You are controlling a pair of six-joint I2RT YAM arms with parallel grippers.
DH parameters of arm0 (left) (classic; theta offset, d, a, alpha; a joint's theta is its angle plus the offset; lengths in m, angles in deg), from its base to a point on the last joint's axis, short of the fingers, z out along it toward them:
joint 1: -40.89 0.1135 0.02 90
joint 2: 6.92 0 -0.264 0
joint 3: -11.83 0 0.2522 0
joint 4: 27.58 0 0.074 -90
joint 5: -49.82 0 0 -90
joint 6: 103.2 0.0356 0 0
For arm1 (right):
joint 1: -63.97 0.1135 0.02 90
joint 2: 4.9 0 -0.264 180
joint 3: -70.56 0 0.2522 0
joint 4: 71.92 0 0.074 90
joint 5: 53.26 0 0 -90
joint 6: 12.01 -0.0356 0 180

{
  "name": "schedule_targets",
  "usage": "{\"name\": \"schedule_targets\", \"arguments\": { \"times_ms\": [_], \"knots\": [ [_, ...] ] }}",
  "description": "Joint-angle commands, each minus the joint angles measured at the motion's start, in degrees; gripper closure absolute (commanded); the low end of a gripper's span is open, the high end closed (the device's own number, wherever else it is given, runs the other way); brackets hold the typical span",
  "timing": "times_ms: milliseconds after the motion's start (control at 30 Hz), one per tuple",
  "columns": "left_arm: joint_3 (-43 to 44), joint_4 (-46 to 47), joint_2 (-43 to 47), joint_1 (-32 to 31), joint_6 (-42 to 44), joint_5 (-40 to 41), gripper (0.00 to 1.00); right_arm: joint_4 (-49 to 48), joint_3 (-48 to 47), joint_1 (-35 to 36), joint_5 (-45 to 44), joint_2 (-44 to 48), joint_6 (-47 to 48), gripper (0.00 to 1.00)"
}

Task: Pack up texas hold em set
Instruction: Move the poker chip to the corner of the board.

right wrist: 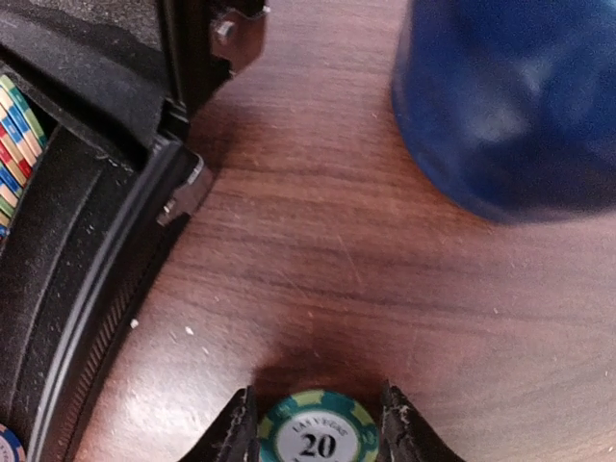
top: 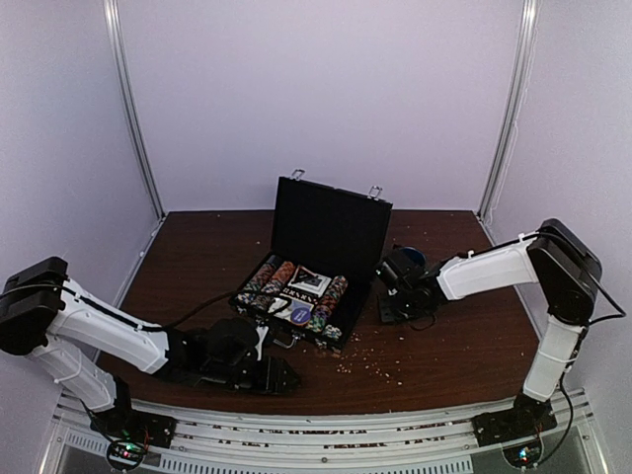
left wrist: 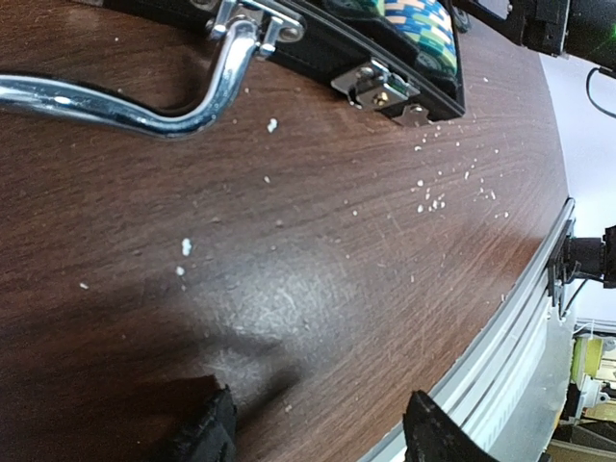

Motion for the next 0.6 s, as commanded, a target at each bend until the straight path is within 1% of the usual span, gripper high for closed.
{"name": "schedule_targets", "arguments": {
  "times_ms": [0,100,300,567],
  "knots": [
    [1.18,2.09,-1.13,0.36,0.72,-0.91,0.38,3.60,5.87,0.48,3.43,1.22,-3.45,0.61],
    [1.57,2.25,-1.65,0.36,0.76,-1.11,0.38,3.97,7.59,1.89,3.83,2.51,-4.68,0.63],
    [1.99,2.44,-2.45,0.36,0.91,-1.51,0.38,7.13,8.65,8.46,4.58,2.99,-7.33,0.67],
    [1.88,2.62,-2.58,0.36,0.92,-1.49,0.38,9.92,9.57,21.75,9.71,4.44,-15.06,0.67]
  ]
}}
